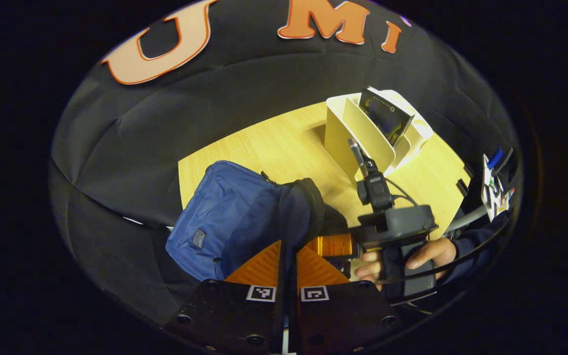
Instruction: Open the schoolbag, grab two books from the bookshelf and put them into the schoolbag.
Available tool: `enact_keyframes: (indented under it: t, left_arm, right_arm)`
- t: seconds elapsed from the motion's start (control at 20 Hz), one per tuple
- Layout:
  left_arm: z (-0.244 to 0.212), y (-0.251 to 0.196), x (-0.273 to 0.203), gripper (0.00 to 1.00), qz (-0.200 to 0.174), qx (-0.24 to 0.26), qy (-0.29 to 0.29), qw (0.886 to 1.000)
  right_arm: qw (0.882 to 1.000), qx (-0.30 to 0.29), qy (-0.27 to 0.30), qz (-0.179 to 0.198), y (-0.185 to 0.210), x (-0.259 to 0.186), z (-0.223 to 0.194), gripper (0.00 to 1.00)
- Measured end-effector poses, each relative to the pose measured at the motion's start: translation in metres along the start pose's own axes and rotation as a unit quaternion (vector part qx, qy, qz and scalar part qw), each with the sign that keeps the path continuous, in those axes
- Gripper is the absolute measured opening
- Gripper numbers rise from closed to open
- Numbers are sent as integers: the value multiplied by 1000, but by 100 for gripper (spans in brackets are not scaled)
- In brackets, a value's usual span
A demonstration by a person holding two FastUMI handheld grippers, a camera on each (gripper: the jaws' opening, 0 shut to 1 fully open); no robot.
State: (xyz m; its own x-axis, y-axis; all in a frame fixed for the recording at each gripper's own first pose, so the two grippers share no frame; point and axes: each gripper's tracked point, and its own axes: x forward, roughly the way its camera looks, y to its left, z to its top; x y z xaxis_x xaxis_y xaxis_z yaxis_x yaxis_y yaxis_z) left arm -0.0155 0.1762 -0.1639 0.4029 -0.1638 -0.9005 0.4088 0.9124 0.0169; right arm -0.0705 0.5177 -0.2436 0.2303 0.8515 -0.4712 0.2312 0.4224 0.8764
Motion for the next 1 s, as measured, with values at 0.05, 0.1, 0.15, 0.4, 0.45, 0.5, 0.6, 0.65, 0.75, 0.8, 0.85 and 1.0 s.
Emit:
enact_keyframes:
  t: [0.05,0.1,0.15,0.4,0.45,0.5,0.6,0.65,0.75,0.8,0.85,1.0]
  left_arm:
    - [3,2,-1,5,0,-3,-2,1000]
    - [5,4,0,4,0,-10,-4,1000]
    - [6,6,2,4,0,-14,-6,1000]
    - [-4,10,8,4,-1,-41,-11,999]
    - [-4,9,9,4,-1,-42,-11,999]
    - [-5,10,8,4,1,-39,-11,999]
    - [-9,7,9,5,-1,-38,-9,999]
    - [-9,6,10,4,-1,-38,-7,999]
    - [-9,6,11,4,1,-33,-6,999]
    - [-10,5,12,4,2,-28,-6,1000]
    - [-9,5,13,5,4,-26,-6,1000]
    - [-11,3,16,4,5,-25,-3,1000]
  right_arm:
    - [1000,-10,2,-8,0,-4,-1,60]
    - [1000,-21,1,-10,5,-14,0,48]
    - [999,-26,1,-20,6,-23,3,61]
    - [995,-79,-13,-55,-2,-60,22,97]
    - [995,-82,-7,-55,-1,-67,19,97]
    - [995,-84,-5,-48,4,-77,20,97]
    - [994,-97,-12,-48,7,-95,24,100]
    - [992,-107,-20,-61,-1,-105,28,97]
    - [988,-123,-38,-85,-9,-119,38,97]
    - [986,-134,-39,-93,-12,-128,39,97]
    - [983,-145,-40,-104,-14,-139,41,97]
    - [967,-193,-40,-160,-29,-173,47,97]
